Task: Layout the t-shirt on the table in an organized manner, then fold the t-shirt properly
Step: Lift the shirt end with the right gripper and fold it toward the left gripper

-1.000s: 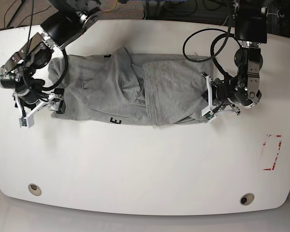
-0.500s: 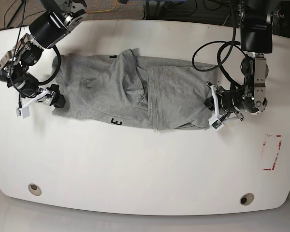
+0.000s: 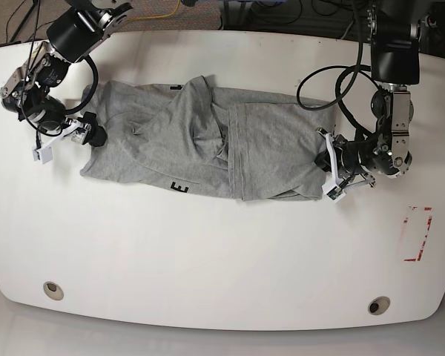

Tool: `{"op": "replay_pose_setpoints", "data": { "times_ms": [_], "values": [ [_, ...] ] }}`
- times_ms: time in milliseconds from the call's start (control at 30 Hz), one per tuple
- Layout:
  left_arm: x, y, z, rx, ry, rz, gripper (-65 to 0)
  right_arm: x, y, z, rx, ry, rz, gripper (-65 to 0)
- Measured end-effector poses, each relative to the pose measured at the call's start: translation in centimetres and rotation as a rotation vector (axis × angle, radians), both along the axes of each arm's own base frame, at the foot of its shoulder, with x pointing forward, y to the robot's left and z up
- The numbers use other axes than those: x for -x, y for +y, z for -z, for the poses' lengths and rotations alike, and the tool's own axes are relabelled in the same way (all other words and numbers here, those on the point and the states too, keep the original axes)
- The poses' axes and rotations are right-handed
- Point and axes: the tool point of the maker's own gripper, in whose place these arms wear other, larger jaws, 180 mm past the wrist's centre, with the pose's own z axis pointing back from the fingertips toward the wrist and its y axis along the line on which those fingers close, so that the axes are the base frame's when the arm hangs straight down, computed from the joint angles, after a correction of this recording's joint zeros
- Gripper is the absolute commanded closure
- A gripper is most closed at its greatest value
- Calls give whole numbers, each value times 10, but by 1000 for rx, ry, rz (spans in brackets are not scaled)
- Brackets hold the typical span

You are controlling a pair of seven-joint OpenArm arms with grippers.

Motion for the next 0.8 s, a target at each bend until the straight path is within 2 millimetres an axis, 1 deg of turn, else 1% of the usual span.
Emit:
{"op": "replay_pose_setpoints", "data": {
  "times_ms": [200,433,533,700,767,800],
  "values": [
    [0,0,0,-2,0,0,-57,-3,10,1,-26,-24,6,-583],
    [0,0,0,-1,0,0,-57,-12,43,3,-69,-46,-54,-582],
    [0,0,0,-1,0,-1,-57,-14,53,4,-94,-53,-57,-582],
    [3,-1,2,8,-3,-5,-57,-16,57,4,-102,-68,-58,-580],
    [3,-1,2,13,-6,-7,-57,-15,58,4,-103,-65,-59,-563],
    [3,-1,2,13,-6,-6,-57,-15,58,4,-102,-65,-60,-539]
  ]
}}
